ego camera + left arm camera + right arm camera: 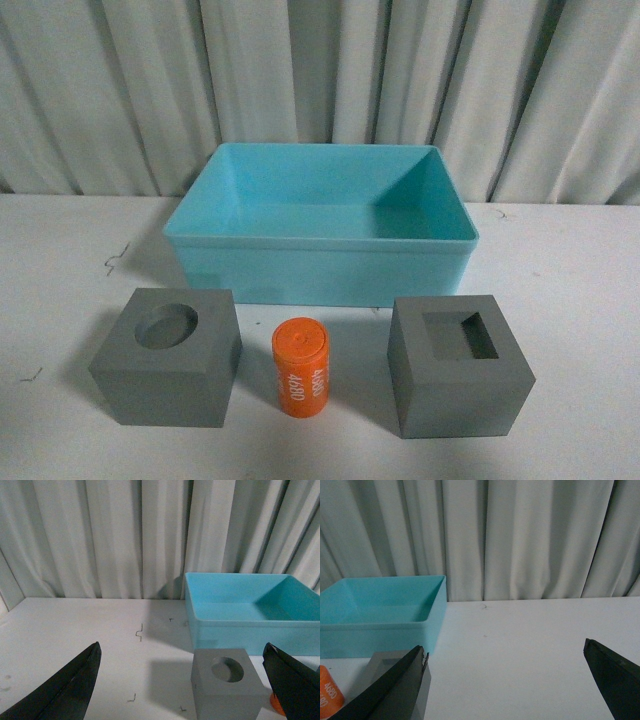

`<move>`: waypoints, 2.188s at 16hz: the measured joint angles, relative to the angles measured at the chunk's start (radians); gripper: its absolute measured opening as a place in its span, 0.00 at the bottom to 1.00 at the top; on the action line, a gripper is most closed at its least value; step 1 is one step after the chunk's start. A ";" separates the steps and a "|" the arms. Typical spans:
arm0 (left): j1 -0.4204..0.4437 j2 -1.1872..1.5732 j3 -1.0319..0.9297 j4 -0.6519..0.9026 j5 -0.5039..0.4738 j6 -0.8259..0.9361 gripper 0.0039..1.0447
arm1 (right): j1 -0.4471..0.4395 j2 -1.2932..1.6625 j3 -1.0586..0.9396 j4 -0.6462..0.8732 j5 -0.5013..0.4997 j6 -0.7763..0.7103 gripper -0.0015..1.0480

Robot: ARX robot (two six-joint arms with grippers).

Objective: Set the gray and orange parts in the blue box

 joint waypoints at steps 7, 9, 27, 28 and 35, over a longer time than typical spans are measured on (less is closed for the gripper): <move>0.000 0.000 0.000 0.000 0.000 0.000 0.94 | 0.000 0.000 0.000 0.000 0.000 0.000 0.94; 0.000 0.000 0.000 0.000 0.000 0.000 0.94 | 0.000 0.000 0.000 0.000 0.000 0.000 0.94; 0.000 0.000 0.000 0.000 0.000 0.000 0.94 | 0.000 0.000 0.000 0.000 0.000 0.000 0.94; 0.000 0.000 0.000 0.000 0.000 0.000 0.94 | 0.000 0.000 0.000 0.000 0.000 0.000 0.94; 0.000 0.000 0.000 0.000 0.000 0.000 0.94 | 0.000 0.000 0.000 0.000 0.000 0.000 0.94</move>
